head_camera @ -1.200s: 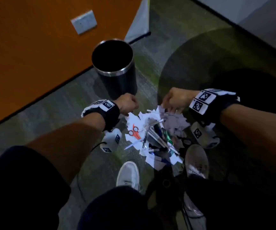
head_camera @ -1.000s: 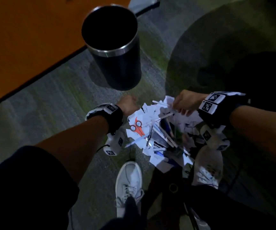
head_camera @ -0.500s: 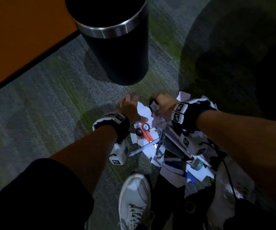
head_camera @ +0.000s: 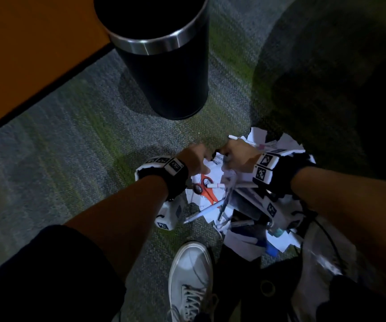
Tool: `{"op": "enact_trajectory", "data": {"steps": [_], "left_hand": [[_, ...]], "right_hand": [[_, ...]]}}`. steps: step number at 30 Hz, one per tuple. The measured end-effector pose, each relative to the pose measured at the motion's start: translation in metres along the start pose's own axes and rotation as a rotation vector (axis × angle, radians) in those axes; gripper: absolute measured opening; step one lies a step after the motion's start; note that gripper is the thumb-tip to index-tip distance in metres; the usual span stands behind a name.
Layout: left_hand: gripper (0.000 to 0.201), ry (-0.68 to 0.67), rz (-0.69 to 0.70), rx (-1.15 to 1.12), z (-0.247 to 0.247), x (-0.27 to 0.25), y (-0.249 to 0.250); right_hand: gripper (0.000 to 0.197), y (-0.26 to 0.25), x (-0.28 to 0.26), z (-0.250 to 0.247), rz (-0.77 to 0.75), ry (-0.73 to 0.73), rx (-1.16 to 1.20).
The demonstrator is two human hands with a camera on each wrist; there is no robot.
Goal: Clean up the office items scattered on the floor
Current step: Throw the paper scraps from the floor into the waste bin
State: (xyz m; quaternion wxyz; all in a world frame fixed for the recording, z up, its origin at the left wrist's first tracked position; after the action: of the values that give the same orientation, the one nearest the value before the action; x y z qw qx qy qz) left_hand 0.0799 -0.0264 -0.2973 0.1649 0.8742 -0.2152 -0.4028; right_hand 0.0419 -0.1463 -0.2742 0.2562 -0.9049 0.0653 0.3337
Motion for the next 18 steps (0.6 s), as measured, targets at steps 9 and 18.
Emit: {"op": "enact_trajectory", "data": {"steps": [9, 18], "left_hand": [[0.047, 0.096, 0.074, -0.186, -0.054, -0.035, 0.043], [0.053, 0.294, 0.109, -0.098, -0.14, -0.113, 0.072]], "right_hand": [[0.016, -0.009, -0.045, -0.092, -0.143, 0.072, -0.028], [0.033, 0.002, -0.105, -0.187, -0.093, 0.223, 0.0]]}}
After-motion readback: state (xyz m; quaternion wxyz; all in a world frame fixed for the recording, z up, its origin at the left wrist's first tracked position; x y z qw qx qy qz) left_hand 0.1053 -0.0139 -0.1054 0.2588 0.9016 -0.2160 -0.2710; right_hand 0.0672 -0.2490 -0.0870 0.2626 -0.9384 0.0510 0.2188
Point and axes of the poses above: each hand's wrist, its own x-axis towards the middle knuckle, its own z-axis out of the palm, y = z × x, the point moved 8 cm from there along x, towards the middle knuckle, and after that the axes turned 1 degree about z, right-handed, at the moved point
